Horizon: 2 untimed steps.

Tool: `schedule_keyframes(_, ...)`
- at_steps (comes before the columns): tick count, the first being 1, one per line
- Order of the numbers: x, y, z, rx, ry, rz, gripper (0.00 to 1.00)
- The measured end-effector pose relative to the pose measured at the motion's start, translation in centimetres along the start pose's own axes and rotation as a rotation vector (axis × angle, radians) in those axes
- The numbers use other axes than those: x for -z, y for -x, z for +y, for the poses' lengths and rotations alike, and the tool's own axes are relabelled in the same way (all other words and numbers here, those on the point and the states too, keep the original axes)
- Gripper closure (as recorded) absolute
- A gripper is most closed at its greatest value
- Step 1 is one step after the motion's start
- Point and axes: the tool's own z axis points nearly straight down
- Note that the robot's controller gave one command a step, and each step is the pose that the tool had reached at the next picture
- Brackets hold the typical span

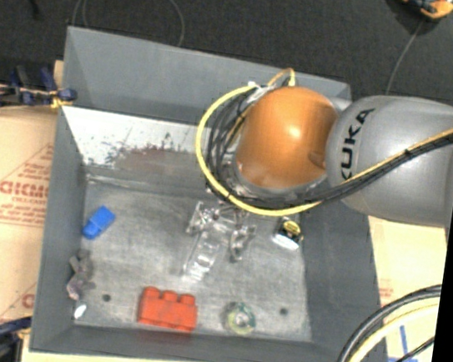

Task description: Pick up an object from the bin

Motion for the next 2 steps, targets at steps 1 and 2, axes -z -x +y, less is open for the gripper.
schedule_keyframes(1,2.0,-0.1,-0.1,-0.007,0.002,0.001,1.0)
schedule_keyframes(2,7.0,-0.1,-0.3,-0.014,0.0,0.0,1.0)
